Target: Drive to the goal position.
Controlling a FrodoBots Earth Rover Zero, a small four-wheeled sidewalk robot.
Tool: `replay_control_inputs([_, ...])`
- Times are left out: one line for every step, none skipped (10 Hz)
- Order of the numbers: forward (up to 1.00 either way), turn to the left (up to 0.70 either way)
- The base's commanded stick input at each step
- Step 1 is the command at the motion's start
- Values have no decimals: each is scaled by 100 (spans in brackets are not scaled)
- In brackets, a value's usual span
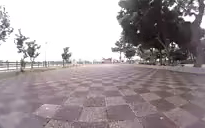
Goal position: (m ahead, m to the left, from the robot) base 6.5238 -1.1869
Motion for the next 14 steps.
replay_control_inputs([100, 0])
replay_control_inputs([100, 0])
replay_control_inputs([100, 0])
replay_control_inputs([100, 0])
replay_control_inputs([100, 0])
replay_control_inputs([100, 0])
replay_control_inputs([100, 0])
replay_control_inputs([100, 0])
replay_control_inputs([100, 0])
replay_control_inputs([100, 0])
replay_control_inputs([100, 0])
replay_control_inputs([100, 0])
replay_control_inputs([100, 0])
replay_control_inputs([100, 0])
